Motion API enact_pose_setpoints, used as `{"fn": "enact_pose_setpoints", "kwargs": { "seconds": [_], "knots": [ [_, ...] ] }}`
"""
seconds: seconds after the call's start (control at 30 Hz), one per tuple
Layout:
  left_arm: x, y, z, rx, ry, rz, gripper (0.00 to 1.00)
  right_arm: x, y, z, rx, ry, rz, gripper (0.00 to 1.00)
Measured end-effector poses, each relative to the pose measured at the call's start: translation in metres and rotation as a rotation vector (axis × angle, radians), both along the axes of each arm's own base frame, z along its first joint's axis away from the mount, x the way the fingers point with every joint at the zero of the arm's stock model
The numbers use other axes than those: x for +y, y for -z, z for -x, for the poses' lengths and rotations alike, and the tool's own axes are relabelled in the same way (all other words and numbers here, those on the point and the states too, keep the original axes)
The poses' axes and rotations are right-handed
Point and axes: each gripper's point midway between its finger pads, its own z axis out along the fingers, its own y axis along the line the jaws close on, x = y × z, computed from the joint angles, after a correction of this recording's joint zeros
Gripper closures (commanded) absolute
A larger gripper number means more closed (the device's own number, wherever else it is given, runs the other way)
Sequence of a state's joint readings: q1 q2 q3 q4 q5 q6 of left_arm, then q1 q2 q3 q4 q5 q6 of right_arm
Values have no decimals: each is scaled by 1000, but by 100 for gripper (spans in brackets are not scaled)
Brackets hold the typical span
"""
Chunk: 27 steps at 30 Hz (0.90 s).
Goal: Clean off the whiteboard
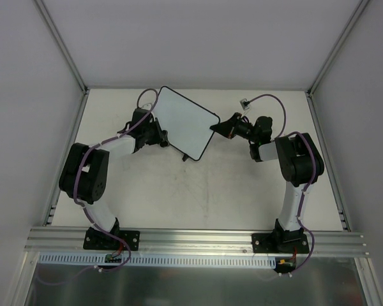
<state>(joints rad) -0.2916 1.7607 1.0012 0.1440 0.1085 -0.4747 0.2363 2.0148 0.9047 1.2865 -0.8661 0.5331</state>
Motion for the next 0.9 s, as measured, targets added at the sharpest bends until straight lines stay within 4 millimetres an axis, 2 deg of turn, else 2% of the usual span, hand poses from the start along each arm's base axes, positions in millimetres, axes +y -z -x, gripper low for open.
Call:
{"fn": "enact_pose_setpoints", "kwargs": {
  "seconds": [0.13,0.2,0.37,0.47,0.57,0.77,0.83,0.9],
  "knots": [
    [15,-28,-4,-49,-37,11,100,1,-1,4,-7,-21,0,100],
    [32,-43,-10,-81,-75,22,100,1,-1,5,-7,-27,1,100],
    [71,-51,-18,-95,-169,30,100,1,-2,8,-4,-45,0,100],
    [83,-41,-11,-55,-211,38,100,0,-1,9,-3,-56,1,100],
    [90,-23,3,10,-243,44,100,-1,-1,10,-2,-60,1,100],
    [94,15,42,179,-287,58,100,-1,-1,11,-3,-67,2,100],
    [94,29,57,230,-298,56,91,-1,-1,11,-3,-68,2,100],
    [96,30,63,241,-312,66,84,-1,-1,11,-3,-70,2,98]
  ]
}}
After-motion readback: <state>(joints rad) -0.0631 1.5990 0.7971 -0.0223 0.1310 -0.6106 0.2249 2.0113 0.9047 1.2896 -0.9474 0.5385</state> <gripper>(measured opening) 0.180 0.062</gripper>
